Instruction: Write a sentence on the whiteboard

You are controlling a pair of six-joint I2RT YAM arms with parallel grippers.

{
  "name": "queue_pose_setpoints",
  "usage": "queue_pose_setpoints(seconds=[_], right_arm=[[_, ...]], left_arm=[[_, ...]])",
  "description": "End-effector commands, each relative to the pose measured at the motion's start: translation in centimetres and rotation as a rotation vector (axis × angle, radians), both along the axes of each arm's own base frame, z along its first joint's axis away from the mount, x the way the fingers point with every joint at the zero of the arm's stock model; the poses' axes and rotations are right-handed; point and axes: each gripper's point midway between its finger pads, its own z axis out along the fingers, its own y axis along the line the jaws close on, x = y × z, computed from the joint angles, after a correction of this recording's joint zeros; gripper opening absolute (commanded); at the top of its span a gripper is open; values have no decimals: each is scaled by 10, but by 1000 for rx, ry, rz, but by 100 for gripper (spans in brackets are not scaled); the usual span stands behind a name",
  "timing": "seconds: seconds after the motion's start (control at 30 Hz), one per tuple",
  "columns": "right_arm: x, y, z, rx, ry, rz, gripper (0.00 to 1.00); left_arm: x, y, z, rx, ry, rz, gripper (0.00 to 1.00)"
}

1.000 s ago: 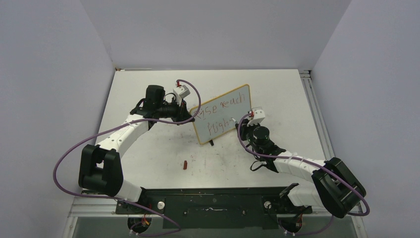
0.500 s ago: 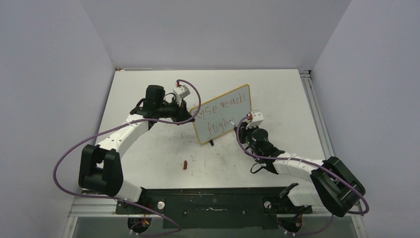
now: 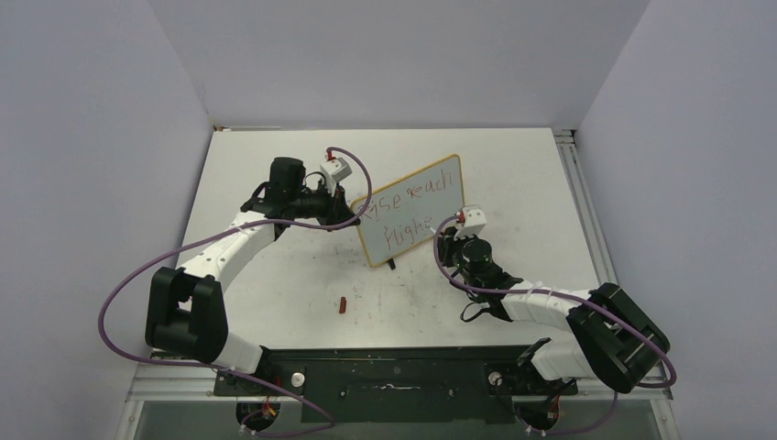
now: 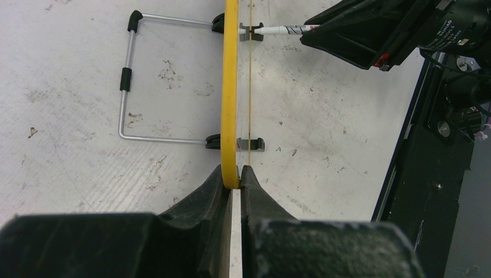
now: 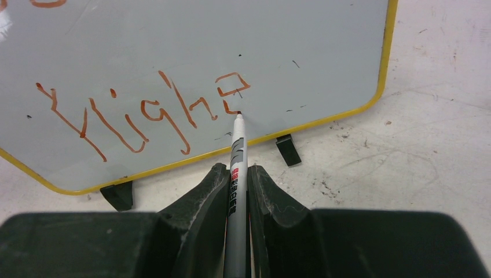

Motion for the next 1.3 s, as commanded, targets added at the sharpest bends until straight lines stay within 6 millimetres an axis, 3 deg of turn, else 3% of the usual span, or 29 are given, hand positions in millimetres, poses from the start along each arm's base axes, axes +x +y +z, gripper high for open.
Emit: queue_pose_setpoints(seconds=[0.0, 0.6, 0.9, 1.27], right_arm=[[12, -5, 18, 28, -49, -69, 5], [15, -12, 65, 75, -155, -92, 5], [24, -7, 71, 81, -172, -77, 5], [30, -6, 53, 64, -135, -74, 5]], left_arm=[[-3, -3, 12, -1, -45, -29, 0], [-3, -3, 14, -5, -49, -29, 0], [-3, -3, 13, -4, -46, -28, 0], [-2, -3, 12, -3, -45, -29, 0]])
